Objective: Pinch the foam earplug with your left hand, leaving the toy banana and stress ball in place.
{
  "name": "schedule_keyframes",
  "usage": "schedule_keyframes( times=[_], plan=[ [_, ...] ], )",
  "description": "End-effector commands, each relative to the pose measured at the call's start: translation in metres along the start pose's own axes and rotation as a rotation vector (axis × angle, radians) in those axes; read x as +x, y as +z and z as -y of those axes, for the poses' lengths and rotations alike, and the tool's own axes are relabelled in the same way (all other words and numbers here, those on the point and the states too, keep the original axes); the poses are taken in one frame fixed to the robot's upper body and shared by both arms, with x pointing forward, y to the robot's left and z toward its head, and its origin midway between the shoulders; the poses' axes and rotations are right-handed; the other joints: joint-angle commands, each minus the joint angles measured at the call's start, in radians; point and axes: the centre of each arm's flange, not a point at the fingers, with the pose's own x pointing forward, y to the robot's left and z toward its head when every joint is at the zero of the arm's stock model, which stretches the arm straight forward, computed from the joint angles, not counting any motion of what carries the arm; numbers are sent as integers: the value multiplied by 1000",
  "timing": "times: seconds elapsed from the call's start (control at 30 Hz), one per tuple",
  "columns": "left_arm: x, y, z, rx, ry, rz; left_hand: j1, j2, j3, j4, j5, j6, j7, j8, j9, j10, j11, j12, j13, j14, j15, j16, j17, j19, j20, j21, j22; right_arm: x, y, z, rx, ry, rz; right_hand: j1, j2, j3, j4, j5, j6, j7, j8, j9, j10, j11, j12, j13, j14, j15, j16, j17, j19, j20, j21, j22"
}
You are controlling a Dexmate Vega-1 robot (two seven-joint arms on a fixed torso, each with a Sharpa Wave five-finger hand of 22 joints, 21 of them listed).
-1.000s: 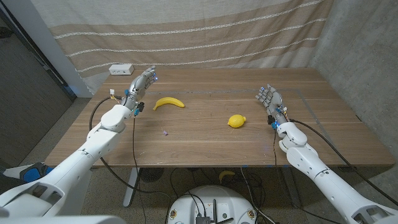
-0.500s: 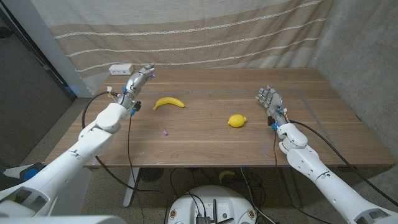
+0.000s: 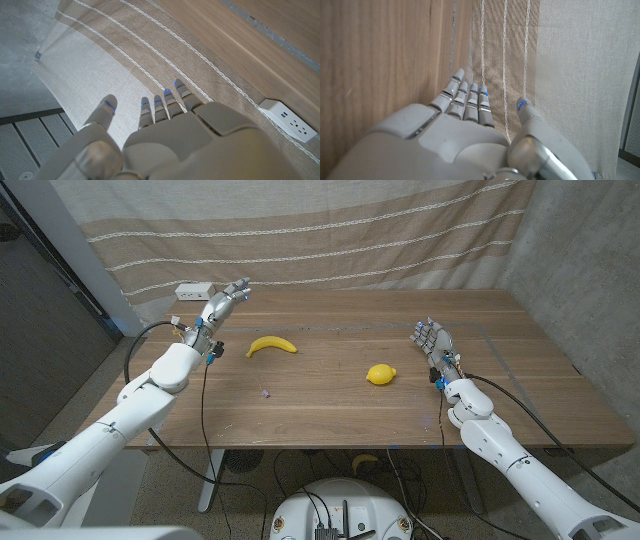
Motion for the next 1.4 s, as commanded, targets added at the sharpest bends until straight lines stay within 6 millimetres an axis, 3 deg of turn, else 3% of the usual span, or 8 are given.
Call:
schedule_keyframes(
  times=[0.03, 0.4, 1.4],
  plan=[
    [-3, 25, -1, 123, -7, 67, 0, 3, 3, -9, -1, 14, 3, 5, 6, 10, -1, 4, 5, 13, -1, 0, 3, 8, 0, 10, 2, 0, 0, 0, -3, -4, 9, -2, 2, 3, -7, 11, 12, -6, 3, 3, 11, 3, 9, 3, 7, 1, 1, 2, 9, 2, -7, 4],
    [-6, 42, 3, 221, -23, 113, -1, 3, 5, -18, -2, 33, 2, 7, 6, 21, -1, 3, 5, 21, -10, -2, 3, 14, 1, 11, 3, 0, -1, 1, 1, -3, 17, -2, 3, 3, -11, 12, 17, -3, 3, 3, 15, 4, 8, 4, 10, 3, 1, 1, 11, 3, -10, 5],
    [-22, 68, 8, 360, -84, 181, -1, 4, 10, -39, -4, 62, -6, 5, 7, 55, -14, 4, 5, 43, -20, -4, 3, 30, 1, 13, 4, -10, -3, -2, 12, -7, 44, -3, 7, 2, -20, 14, 28, -3, 2, 4, 27, 6, 9, 5, 12, 3, -1, -2, 12, 4, -20, 5]
  ],
)
